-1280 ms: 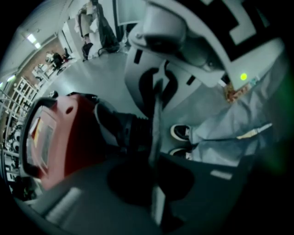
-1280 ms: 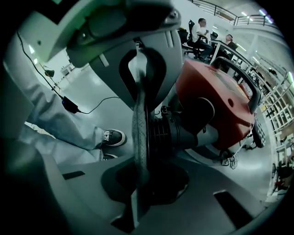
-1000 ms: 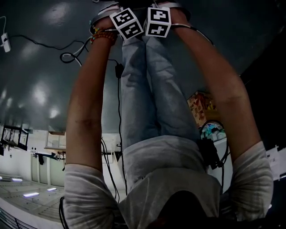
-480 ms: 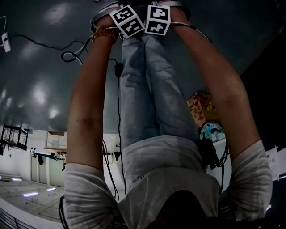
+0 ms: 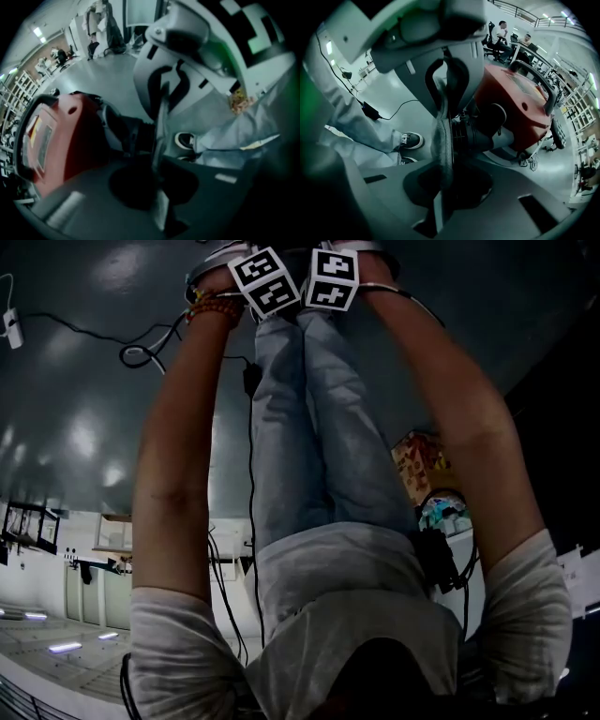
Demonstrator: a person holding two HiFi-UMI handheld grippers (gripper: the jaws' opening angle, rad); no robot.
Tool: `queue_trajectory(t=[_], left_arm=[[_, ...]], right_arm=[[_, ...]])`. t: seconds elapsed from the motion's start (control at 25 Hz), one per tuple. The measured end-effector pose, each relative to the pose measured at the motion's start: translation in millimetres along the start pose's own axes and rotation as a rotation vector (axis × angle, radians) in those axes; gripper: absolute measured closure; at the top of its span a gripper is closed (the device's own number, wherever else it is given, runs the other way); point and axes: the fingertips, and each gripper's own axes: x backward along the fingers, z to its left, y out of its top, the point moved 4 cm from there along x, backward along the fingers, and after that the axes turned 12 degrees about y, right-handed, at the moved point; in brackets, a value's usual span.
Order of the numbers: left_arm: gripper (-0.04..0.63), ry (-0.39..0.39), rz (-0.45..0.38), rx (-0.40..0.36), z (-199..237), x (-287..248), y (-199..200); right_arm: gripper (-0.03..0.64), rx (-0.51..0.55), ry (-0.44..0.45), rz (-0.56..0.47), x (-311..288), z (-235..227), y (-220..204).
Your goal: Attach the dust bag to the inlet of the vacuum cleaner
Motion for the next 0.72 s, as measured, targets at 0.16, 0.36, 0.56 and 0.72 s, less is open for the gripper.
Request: queue_trajectory(t=[0.16,0.36,0.56,0.72], left_arm=[[0.566,-0.010,0.023,0.033,-0.8,-7.0,-9.0],[0.569,-0.029,-0.013,0.050,0.0,8.2,-6.7],[0.569,-0.046,-0.030,0.022,4.7,10.1,-0.7],[0.569,-0.067,0.002,0.048,3.2,-5.1,-7.9]], right_arm=[[0.586,0.039,0.008,-0.020,8.1,-3.6,8.0],[0.586,0.009,0.045,-0.032,-2.4,-7.9,2.3],[0.586,0.000,0.042,-0.017,0.6,-5.7,-2.3],[0.586,0.029,0.037,-0.024,7.1,-6.7,4.2]])
